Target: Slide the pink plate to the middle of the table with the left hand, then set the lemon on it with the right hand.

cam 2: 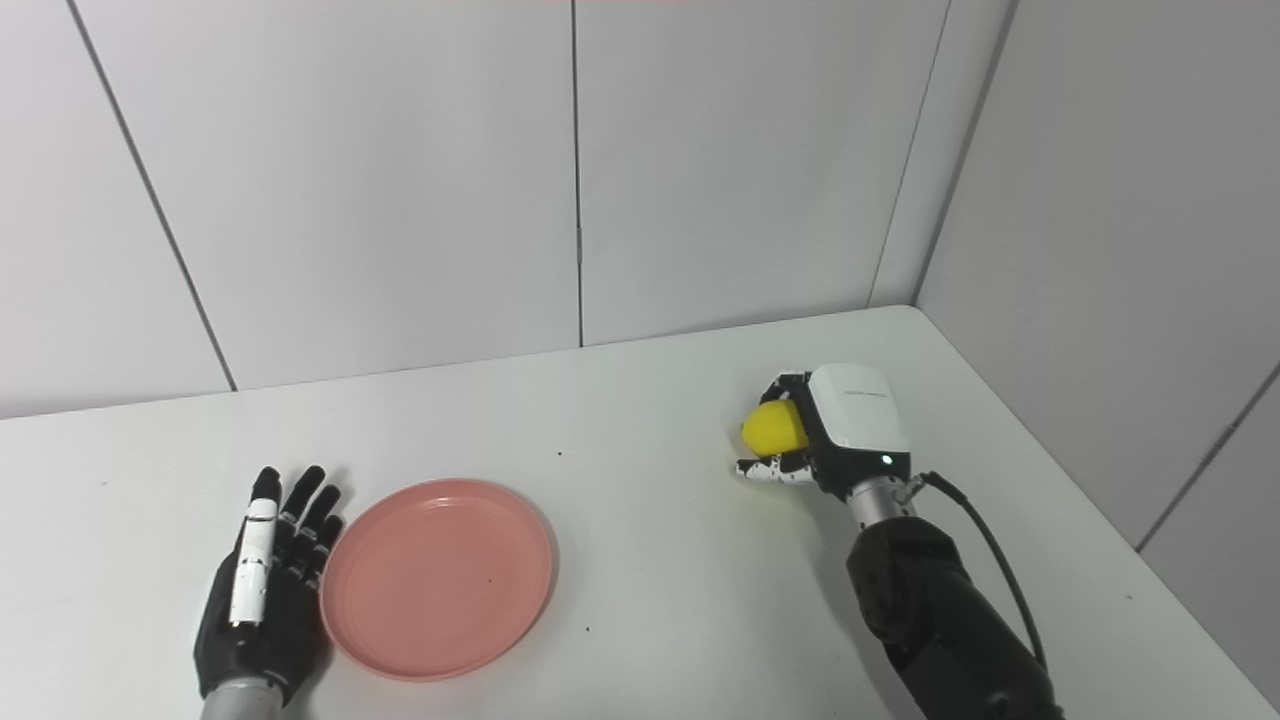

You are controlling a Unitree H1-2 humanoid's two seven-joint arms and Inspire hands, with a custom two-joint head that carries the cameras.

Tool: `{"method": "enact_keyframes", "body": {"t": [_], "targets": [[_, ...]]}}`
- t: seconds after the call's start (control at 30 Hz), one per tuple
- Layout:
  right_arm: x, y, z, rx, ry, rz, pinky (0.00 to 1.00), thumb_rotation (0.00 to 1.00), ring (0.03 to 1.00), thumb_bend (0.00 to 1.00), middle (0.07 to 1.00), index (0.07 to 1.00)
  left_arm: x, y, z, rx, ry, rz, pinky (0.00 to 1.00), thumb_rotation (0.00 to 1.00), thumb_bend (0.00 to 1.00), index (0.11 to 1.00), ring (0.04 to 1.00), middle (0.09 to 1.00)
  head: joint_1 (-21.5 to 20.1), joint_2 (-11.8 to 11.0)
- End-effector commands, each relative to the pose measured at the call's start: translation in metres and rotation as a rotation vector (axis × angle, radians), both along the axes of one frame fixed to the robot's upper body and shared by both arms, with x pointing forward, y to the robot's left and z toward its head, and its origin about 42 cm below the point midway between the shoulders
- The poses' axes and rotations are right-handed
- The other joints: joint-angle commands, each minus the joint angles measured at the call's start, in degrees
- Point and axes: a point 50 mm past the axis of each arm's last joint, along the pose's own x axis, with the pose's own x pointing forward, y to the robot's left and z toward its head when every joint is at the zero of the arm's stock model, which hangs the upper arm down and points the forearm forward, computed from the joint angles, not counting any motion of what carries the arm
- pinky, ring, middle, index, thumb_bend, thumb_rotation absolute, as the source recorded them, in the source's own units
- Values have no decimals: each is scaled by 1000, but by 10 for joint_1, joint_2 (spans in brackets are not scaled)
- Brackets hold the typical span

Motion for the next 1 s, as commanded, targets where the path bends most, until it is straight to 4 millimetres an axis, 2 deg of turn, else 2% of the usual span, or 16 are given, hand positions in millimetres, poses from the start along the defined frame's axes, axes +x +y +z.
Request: {"method": "enact_keyframes", "body": {"t": [0.0, 0.47, 0.63, 0.9, 0.97], "targets": [[10, 1, 36, -24, -118, 55, 163, 164, 213, 510, 279, 471, -5, -21, 0, -49, 17, -3, 1000, 592, 456, 1000, 936, 922, 4, 0], [9, 25, 64, -29, -206, 151, 162, 165, 205, 511, 270, 470, -6, -34, -3, -81, 36, 16, 948, 511, 476, 973, 874, 849, 54, -2], [7, 31, 76, -21, -210, 173, 173, 168, 219, 508, 285, 471, -7, -42, -2, -63, 29, 17, 936, 520, 503, 966, 857, 822, 83, 1], [5, 40, 91, -50, -223, 214, 192, 168, 239, 508, 314, 474, -10, -53, -3, -69, 29, 28, 988, 520, 529, 952, 890, 843, 109, 3], [5, 42, 94, -45, -227, 225, 192, 170, 236, 507, 309, 473, -11, -55, -2, -63, 26, 28, 967, 525, 516, 956, 886, 843, 115, 3]]}}
